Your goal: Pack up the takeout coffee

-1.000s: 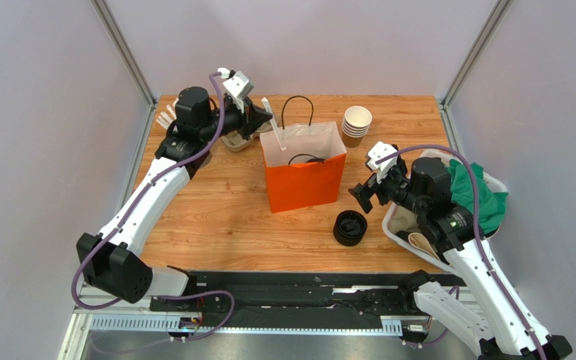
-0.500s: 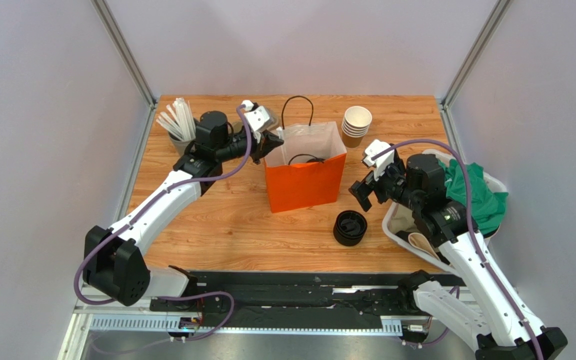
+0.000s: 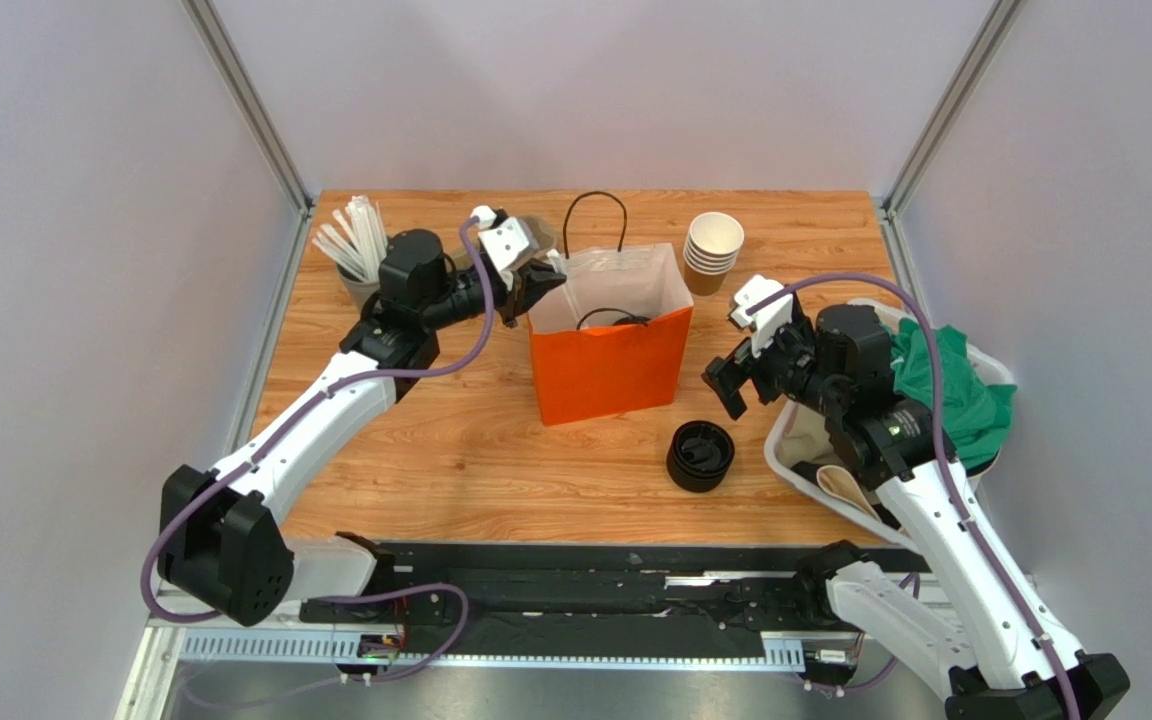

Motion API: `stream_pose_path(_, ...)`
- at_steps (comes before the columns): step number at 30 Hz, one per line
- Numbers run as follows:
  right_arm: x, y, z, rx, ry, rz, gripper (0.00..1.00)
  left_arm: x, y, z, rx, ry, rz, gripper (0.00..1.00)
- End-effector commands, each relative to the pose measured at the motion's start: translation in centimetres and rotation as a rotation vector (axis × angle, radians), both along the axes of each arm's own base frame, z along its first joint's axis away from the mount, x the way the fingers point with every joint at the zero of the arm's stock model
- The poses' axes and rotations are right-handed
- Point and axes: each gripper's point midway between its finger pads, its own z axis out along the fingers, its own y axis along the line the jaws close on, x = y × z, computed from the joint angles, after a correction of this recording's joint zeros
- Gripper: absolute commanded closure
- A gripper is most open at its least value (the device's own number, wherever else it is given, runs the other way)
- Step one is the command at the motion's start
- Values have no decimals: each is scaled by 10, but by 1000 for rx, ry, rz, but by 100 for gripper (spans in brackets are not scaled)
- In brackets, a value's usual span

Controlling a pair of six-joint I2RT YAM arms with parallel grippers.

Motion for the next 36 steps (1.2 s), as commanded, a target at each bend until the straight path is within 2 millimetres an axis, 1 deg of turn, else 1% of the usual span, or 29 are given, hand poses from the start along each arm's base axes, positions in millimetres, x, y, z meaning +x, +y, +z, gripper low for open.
stream_pose_path(1, 3, 2, 17, 34, -47, 6, 1, -16, 0, 29, -42, -105, -46, 79)
stream_pose_path(4, 3, 1, 19, 39, -53, 2, 1, -19, 1, 28, -42, -114, -46, 71)
stream_pose_path(8, 2, -1, 21, 47, -57, -1, 1, -22, 6, 27, -41, -131, -27, 69)
stream_pose_path(13, 1, -1, 22, 58, -54, 0, 1, -26, 13, 41, -66, -142, 11, 69)
stream_pose_path(15, 1, -1, 21, 59, -49, 1, 1, -29, 17, 52, -71, -153, 22, 68)
stream_pose_path(16, 1, -1, 21, 61, -46, 3, 1, -29, 19, 51, -62, -135, 38, 66)
stream_pose_path(17, 0, 0, 22, 63, -48, 4, 1, -29, 21, 57, -66, -138, 48, 64)
stream_pose_path(18, 0, 0, 22, 64, -47, 5, 1, -32, 24, 59, -65, -130, 58, 63)
stream_pose_path(19, 0, 0, 22, 64, -47, 5, 1, -31, 28, 65, -67, -133, 80, 59)
stream_pose_path(21, 0, 0, 21, 63, -43, 5, 1, -33, 34, 66, -63, -109, 109, 55)
stream_pose_path(23, -1, -1, 22, 64, -47, 4, 1, -33, 41, 73, -66, -111, 143, 47)
stream_pose_path(24, 0, -1, 22, 66, -49, 4, 1, -35, 44, 72, -59, -97, 151, 44)
stream_pose_path(25, -1, -1, 23, 68, -50, 2, 1, -33, 48, 79, -63, -110, 169, 38)
stream_pose_path(27, -2, 0, 23, 76, -48, 6, 1, -29, 62, 76, -47, -76, 223, 33)
stream_pose_path(28, -2, 0, 24, 78, -49, 5, 1, -26, 69, 79, -52, -73, 254, 29)
stream_pose_path(29, -3, 0, 25, 81, -52, 6, 1, -20, 81, 80, -54, -69, 291, 27)
stream_pose_path(31, -3, 0, 25, 84, -54, 9, 1, -19, 94, 80, -68, -44, 327, 23)
stream_pose_path(32, -4, 0, 26, 86, -57, 5, 1, -13, 109, 79, -75, -32, 373, 21)
stream_pose_path(33, -4, 0, 27, 89, -59, 8, 1, -12, 116, 77, -80, -13, 398, 20)
stream_pose_path(34, -3, 0, 28, 91, -61, 7, 1, -11, 123, 73, -90, 15, 420, 14)
stream_pose_path(35, -4, 0, 28, 93, -63, 4, 1, -7, 135, 70, -90, 27, 455, 12)
stream_pose_path(36, -5, 0, 30, 99, -65, 5, 1, -8, 140, 64, -85, 50, 472, 11)
